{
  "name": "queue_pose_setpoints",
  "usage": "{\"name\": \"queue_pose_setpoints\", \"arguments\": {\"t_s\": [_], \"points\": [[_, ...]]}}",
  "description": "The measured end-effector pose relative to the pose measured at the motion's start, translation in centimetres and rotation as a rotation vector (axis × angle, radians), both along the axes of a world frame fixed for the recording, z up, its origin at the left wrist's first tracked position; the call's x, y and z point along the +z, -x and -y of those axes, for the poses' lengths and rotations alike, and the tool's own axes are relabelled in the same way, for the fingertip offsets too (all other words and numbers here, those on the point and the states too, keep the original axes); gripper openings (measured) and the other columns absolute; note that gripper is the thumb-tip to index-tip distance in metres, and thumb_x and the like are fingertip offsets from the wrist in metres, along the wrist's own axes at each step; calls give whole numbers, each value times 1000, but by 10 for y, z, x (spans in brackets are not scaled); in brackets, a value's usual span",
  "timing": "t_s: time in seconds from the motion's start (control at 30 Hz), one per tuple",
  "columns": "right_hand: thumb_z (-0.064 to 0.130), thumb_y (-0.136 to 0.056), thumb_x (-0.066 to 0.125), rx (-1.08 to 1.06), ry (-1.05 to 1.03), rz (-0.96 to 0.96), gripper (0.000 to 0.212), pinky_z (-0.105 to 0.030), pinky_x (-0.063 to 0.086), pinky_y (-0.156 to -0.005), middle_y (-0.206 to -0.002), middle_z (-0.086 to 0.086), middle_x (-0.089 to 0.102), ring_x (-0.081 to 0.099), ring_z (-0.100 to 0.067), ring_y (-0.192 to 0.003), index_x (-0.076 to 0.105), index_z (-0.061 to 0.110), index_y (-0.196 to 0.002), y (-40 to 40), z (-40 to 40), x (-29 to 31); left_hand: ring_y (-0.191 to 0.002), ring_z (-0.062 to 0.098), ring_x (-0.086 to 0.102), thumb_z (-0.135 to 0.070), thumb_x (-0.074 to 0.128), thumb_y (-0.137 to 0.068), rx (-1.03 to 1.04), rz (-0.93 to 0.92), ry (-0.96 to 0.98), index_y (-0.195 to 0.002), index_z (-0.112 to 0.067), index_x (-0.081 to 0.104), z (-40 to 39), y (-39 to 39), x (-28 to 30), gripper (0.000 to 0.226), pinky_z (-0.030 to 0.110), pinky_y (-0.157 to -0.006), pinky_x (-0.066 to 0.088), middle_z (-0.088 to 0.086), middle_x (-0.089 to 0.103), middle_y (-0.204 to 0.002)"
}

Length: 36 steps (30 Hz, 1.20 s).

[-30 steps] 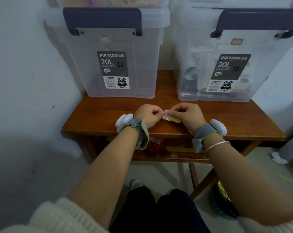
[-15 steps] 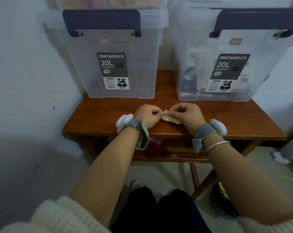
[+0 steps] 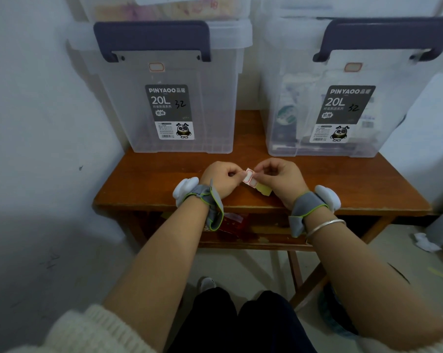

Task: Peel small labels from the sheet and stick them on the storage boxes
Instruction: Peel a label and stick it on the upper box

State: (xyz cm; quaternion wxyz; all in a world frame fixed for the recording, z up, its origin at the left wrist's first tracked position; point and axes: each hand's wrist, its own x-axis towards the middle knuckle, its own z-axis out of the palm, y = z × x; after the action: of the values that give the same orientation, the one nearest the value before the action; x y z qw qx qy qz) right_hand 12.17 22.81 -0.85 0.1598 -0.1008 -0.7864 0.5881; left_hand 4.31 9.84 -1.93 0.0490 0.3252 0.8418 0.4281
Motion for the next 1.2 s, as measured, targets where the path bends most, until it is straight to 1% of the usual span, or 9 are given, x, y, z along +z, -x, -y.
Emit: {"name": "queue_pose_setpoints", "arguments": {"t_s": [0.07,0.13,0.27,0.4,0.7,0.83,0.93,1.03,1.2], "points": [[-3,-77,61,-7,7,-3,9,-17,47,-62,-68,2,54,51,-11,-66,61,5,-80,1,-1,-2,-53,7,43,-18,56,-89,11,10,-11,-79,-4,70,0,0,0,22,30,-63,38,-10,50,-55],[-3,-78,60,-22,-6,-3,11,-12,47,-60,-71,1,55,51,-10,-68,62,-2,-89,1,-1,-3,-52,8,43,-17,56,-89,24,21,-31,-78,-3,69,0,-1,0,22,28,-60,36,-9,50,-55],[1,-81,58,-43,-70,5,17,-10,47,-58,-85,-5,59,53,-13,-77,65,5,-96,3,0,-5,-52,8,43,-16,56,-89,39,44,-45,-76,-4,68,1,-2,2,21,27,-59,36,-9,50,-55],[3,-81,59,-41,-116,-12,18,-3,44,-60,-83,-1,61,54,-4,-71,68,14,-91,4,0,-7,-52,8,42,-16,55,-89,44,55,-46,-76,-3,67,0,-3,2,22,26,-58,34,-8,49,-55],[6,-79,62,-104,-188,-25,12,3,40,-59,-79,2,62,52,1,-69,71,10,-87,3,1,-8,-61,21,47,-16,53,-90,41,53,-33,-79,1,67,1,-4,3,25,32,-66,37,-4,48,-56],[6,-79,62,-128,-233,-21,10,3,38,-56,-78,3,60,51,1,-66,70,9,-85,2,3,-7,-66,24,48,-16,53,-90,27,56,-35,-70,-11,62,1,-4,3,23,33,-65,37,10,52,-62],[7,-79,62,-139,-318,-8,9,0,39,-56,-79,2,59,50,-3,-66,70,7,-84,3,4,-6,-64,24,47,-17,53,-90,22,47,-12,-67,-14,58,1,-5,3,24,33,-63,36,11,54,-65],[7,-80,60,-125,-391,17,9,-14,35,-56,-81,1,58,51,-12,-76,68,6,-84,4,5,-5,-64,23,47,-19,53,-90,23,47,10,-61,-19,55,1,-5,4,29,33,-63,36,3,50,-59],[5,-81,57,-106,-467,23,9,-13,31,-63,-94,-11,63,51,-18,-82,65,4,-85,3,6,-5,-61,23,44,-20,54,-90,41,41,17,-54,-26,51,0,-7,5,37,32,-61,33,0,45,-54]]}}
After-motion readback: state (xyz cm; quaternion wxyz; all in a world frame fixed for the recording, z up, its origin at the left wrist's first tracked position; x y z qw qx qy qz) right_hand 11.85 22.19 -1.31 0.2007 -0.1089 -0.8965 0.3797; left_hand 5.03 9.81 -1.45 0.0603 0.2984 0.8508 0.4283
